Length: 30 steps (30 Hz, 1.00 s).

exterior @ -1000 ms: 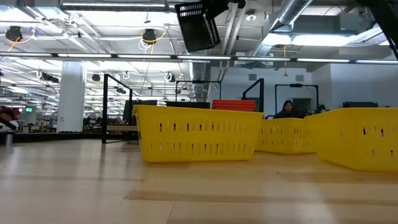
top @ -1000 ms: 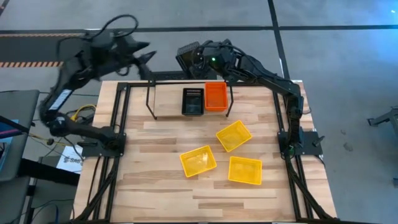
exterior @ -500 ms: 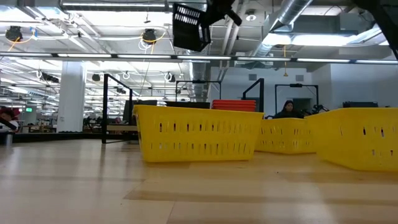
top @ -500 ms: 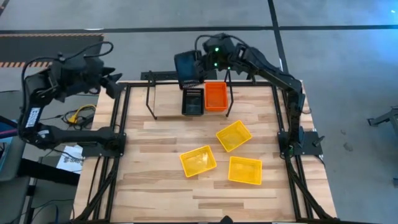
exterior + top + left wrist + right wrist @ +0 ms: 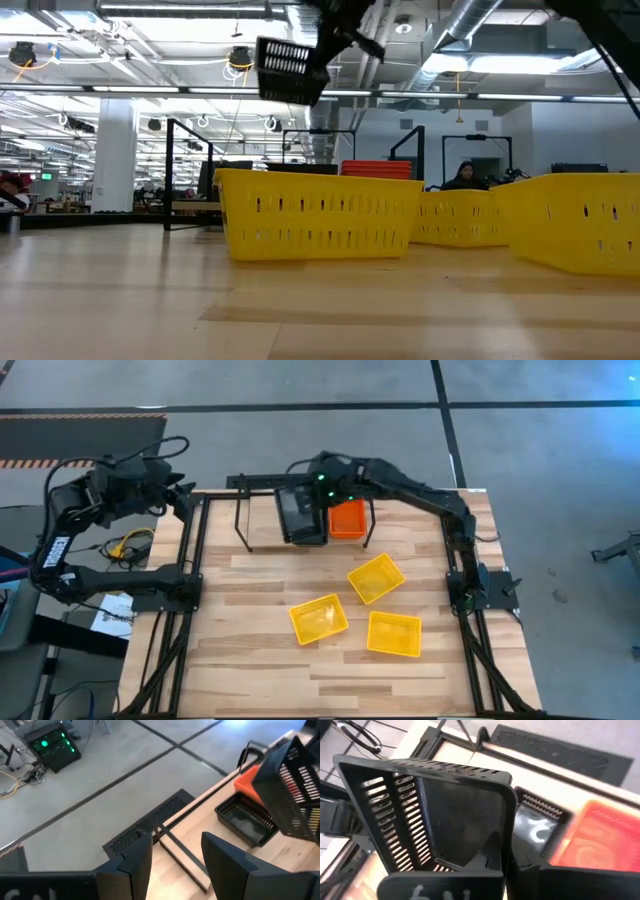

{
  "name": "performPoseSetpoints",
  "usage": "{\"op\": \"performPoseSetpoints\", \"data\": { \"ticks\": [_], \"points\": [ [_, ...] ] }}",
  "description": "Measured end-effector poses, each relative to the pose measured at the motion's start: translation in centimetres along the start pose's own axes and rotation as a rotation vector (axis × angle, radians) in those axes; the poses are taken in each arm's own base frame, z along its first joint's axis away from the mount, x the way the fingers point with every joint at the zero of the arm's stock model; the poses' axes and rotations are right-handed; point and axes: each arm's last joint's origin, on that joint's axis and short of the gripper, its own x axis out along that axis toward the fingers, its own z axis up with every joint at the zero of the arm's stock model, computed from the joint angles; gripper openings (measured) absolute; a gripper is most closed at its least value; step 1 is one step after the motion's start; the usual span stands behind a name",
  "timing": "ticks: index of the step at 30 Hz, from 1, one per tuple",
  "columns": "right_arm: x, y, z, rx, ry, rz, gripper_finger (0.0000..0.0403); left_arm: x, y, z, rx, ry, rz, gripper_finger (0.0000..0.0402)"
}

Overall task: Stack baskets on shelf by color
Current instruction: Stack the black bin on top of the black bins on the shelf

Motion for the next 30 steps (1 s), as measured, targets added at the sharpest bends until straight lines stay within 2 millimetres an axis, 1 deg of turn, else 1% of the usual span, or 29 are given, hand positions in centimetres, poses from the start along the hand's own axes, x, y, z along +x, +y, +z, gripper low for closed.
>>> {"op": "performPoseSetpoints", "data": {
  "ticks": [2,5,8,15,20,24,28,30],
  "points": [
    [1.7,-0.1,-0.6,-0.002,0.07,-0.016,0.0003,0.3,-0.1,-0.1,0.016,0.014,0.002,0.0159],
    [4.2,-0.1,-0.8,0.01,0.124,0.003,0.0003,0.6,-0.2,-0.3,0.031,0.026,0.002,0.0159],
    [5.8,-0.8,-0.1,0.03,0.139,0.032,0.0003,0.5,-0.2,-0.3,0.031,0.024,0.003,0.0159],
    [6.2,-3.1,2.0,0.075,0.13,0.037,0.0003,0.4,-0.1,-0.3,0.033,0.02,0.026,0.0159],
    [5.9,-4.3,3.0,0.086,0.145,0.055,0.0003,0.5,0.0,-0.3,0.06,0.018,0.046,0.0159],
    [5.9,-4.8,2.8,0.072,0.182,0.028,0.0003,0.4,0.0,-0.3,0.068,0.017,0.057,0.0159],
    [5.9,-4.9,1.9,0.04,0.223,-0.045,0.0004,0.4,0.1,-0.3,0.068,0.017,0.067,0.0159],
    [5.3,-4.9,1.7,0.017,0.22,-0.077,0.0004,0.5,0.1,-0.3,0.069,0.017,0.072,0.0159]
  ]
}}
